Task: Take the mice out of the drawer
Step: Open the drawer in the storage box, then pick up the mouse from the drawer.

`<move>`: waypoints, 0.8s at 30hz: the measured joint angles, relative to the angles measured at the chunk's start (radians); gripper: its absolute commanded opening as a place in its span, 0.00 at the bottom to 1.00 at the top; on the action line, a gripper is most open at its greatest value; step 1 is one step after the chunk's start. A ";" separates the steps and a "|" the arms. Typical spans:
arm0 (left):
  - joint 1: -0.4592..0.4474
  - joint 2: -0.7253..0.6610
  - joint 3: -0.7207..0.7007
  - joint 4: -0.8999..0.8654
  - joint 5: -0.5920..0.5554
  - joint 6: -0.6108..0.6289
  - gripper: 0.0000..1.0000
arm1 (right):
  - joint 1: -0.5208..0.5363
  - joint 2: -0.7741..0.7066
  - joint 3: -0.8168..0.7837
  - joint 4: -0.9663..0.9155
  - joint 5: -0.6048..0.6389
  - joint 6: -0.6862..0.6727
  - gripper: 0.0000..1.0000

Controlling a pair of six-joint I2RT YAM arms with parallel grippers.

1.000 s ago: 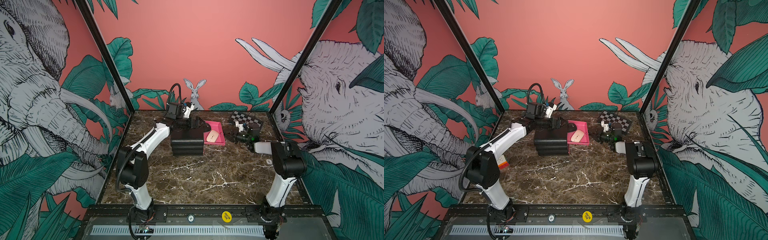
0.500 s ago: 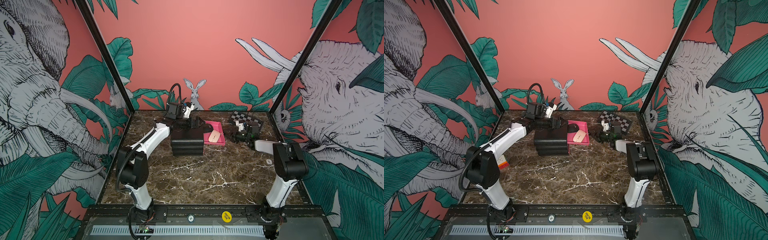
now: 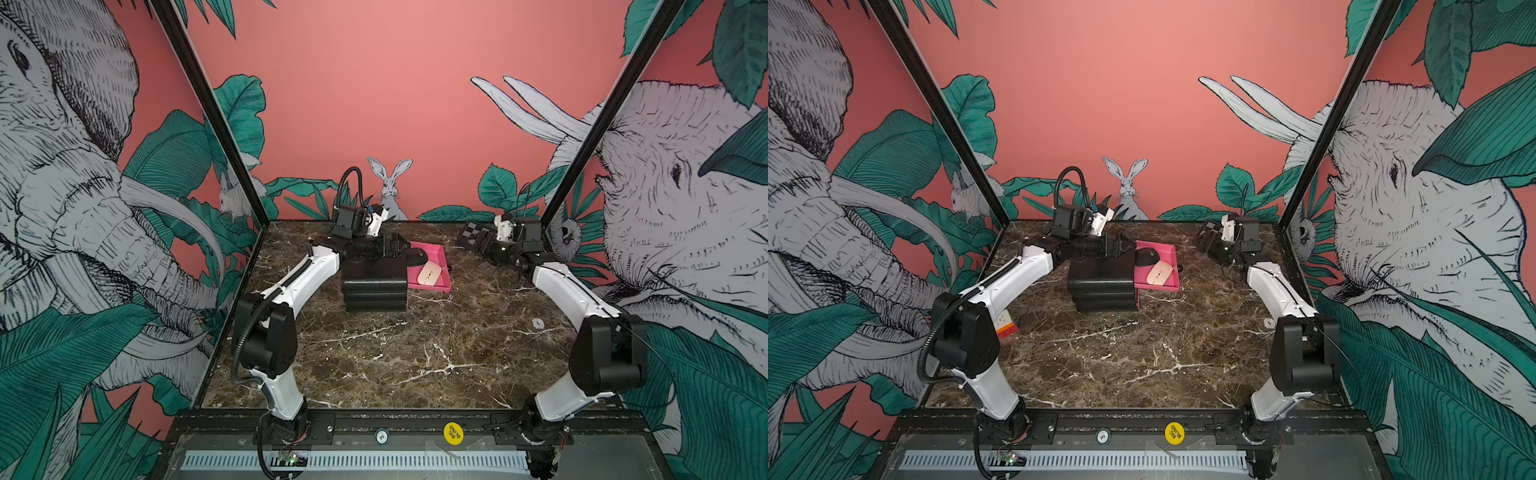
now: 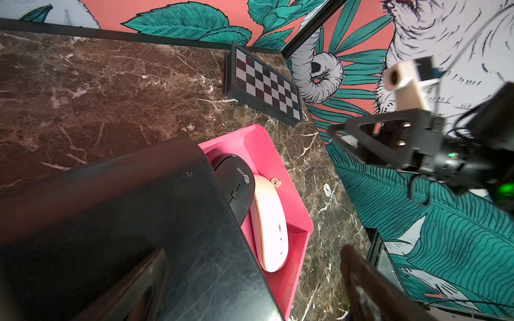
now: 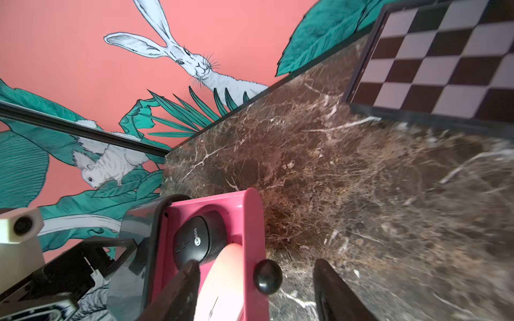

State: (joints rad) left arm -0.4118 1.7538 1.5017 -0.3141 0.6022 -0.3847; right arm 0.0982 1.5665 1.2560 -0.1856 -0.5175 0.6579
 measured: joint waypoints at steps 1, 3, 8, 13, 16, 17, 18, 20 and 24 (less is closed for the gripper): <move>0.000 0.000 0.000 0.000 -0.003 0.000 0.99 | 0.002 -0.016 0.016 -0.035 0.013 -0.009 0.64; 0.000 -0.001 0.000 0.000 -0.011 0.003 0.99 | 0.017 -0.041 0.055 -0.119 0.045 -0.020 0.64; 0.000 -0.002 0.000 0.000 -0.025 0.008 0.99 | 0.150 -0.072 0.148 -0.309 0.142 -0.027 0.67; 0.000 -0.002 0.000 0.003 -0.032 0.008 0.99 | 0.319 -0.052 0.229 -0.439 0.230 -0.006 0.72; 0.000 -0.002 0.000 0.003 -0.037 0.009 0.99 | 0.377 -0.016 0.271 -0.505 0.296 0.012 0.73; 0.000 -0.002 0.000 0.004 -0.038 0.010 0.99 | 0.391 0.000 0.284 -0.525 0.316 0.016 0.73; 0.000 -0.002 0.000 0.004 -0.038 0.011 0.99 | 0.402 0.017 0.295 -0.544 0.333 0.023 0.73; 0.000 -0.002 0.000 0.004 -0.039 0.011 0.99 | 0.419 0.053 0.314 -0.570 0.364 0.036 0.73; 0.000 -0.002 -0.001 0.005 -0.040 0.011 0.99 | 0.443 0.120 0.330 -0.600 0.406 0.065 0.74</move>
State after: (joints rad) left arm -0.4118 1.7515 1.5009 -0.3092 0.5617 -0.3737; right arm 0.5411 1.6867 1.5856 -0.7856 -0.1120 0.7227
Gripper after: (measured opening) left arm 0.992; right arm 0.736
